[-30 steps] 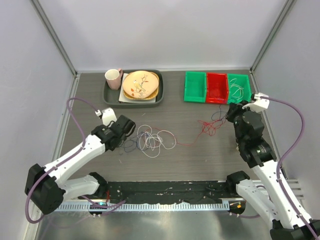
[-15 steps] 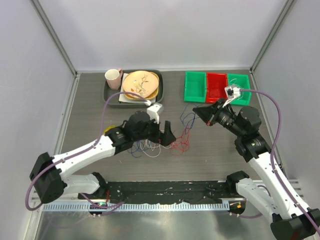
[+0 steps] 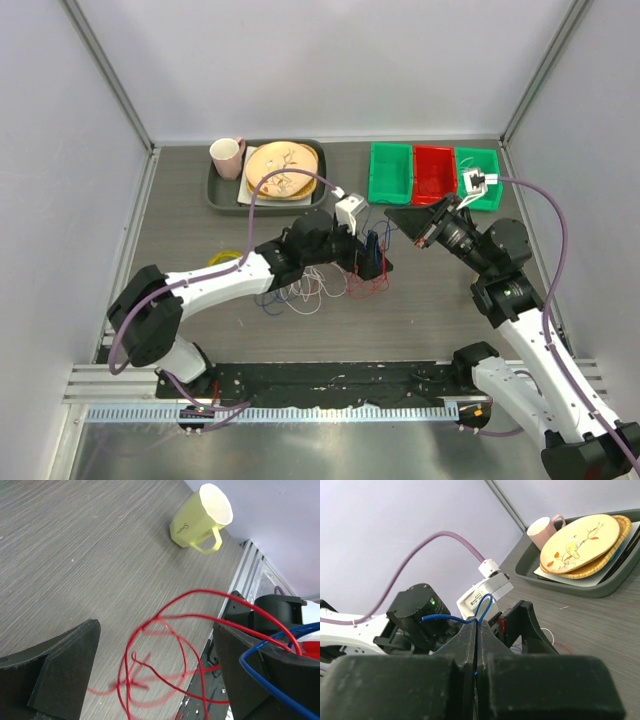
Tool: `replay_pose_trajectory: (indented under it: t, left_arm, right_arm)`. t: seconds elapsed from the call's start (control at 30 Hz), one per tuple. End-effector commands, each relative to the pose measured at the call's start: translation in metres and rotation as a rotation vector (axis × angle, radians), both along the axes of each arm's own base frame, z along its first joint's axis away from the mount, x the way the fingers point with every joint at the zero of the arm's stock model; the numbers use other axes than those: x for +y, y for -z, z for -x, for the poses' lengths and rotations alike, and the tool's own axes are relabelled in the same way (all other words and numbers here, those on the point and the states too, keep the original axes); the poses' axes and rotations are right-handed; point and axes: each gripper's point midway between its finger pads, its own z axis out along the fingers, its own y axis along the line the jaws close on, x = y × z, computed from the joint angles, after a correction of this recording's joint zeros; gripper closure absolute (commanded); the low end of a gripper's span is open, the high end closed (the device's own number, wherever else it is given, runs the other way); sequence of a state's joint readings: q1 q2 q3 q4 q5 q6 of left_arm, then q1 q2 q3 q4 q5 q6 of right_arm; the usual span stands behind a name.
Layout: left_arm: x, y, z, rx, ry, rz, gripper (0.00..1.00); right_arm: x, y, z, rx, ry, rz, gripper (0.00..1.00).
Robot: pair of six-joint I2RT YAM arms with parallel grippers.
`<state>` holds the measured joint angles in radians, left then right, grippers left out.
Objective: Untangle the cables
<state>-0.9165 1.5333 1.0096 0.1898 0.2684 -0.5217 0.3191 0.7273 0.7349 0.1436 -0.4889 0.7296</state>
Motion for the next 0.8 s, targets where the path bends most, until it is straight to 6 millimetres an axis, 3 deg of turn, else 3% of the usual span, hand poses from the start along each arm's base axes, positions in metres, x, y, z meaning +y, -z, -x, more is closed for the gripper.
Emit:
replay_pose_trajectory:
  t: [0.0, 0.03, 0.1, 0.13, 0.2, 0.23, 0.27, 0.33, 0.4, 0.43, 0.47, 0.5, 0.57, 0.6, 0.77]
  left_arm:
    - [-0.020, -0.047, 0.001, -0.091, 0.041, 0.176, 0.00]
    - [-0.019, -0.045, 0.002, -0.090, 0.039, 0.179, 0.00]
    - [-0.017, -0.043, 0.000, -0.090, 0.018, 0.176, 0.14]
    - [-0.015, -0.042, -0.002, -0.088, 0.006, 0.168, 0.38]
    - [-0.010, -0.031, -0.004, -0.076, -0.026, 0.128, 0.58]
    - [-0.005, -0.032, -0.005, -0.079, -0.045, 0.124, 0.83]
    - [0.000, -0.027, -0.006, -0.069, -0.070, 0.104, 0.98]
    - [0.022, -0.015, -0.021, -0.061, -0.224, 0.056, 1.00]
    - [0.054, 0.016, -0.028, -0.017, -0.366, -0.064, 1.00]
    - [0.078, 0.015, -0.040, -0.048, -0.497, -0.094, 1.00]
    - [0.097, 0.029, -0.040, -0.033, -0.560, -0.157, 1.00]
    - [0.116, 0.044, -0.040, -0.008, -0.626, -0.194, 1.00]
    - [0.147, 0.051, -0.038, 0.010, -0.706, -0.237, 1.00]
    - [0.166, 0.059, -0.040, 0.036, -0.753, -0.256, 1.00]
    - [0.243, 0.081, -0.034, 0.131, -0.960, -0.342, 1.00]
  right_arm:
    - [-0.005, -0.019, -0.002, 0.001, 0.042, -0.107, 0.99]
    - [-0.008, -0.018, -0.005, 0.013, 0.068, -0.122, 0.99]
    - [-0.010, -0.020, -0.005, 0.003, 0.079, -0.142, 0.99]
    - [-0.012, -0.021, -0.004, -0.002, 0.086, -0.148, 0.99]
    - [-0.017, -0.021, -0.006, -0.004, 0.118, -0.146, 0.99]
    - [-0.019, -0.021, -0.007, -0.004, 0.139, -0.140, 0.99]
    - [-0.025, -0.017, -0.010, 0.005, 0.183, -0.117, 0.99]
    - [-0.037, -0.015, -0.015, 0.010, 0.257, -0.086, 0.99]
    - [-0.063, -0.004, -0.025, 0.041, 0.422, -0.005, 0.99]
    - [-0.079, 0.002, -0.030, 0.063, 0.516, 0.027, 0.99]
    - [-0.094, 0.019, -0.031, 0.116, 0.593, 0.084, 0.99]
    - [-0.121, 0.024, -0.035, 0.121, 0.739, 0.130, 0.99]
    - [-0.144, 0.042, -0.033, 0.164, 0.852, 0.199, 0.99]
    - [-0.165, 0.047, -0.030, 0.176, 0.961, 0.225, 0.99]
    - [-0.208, 0.064, -0.014, 0.211, 1.173, 0.327, 0.95]
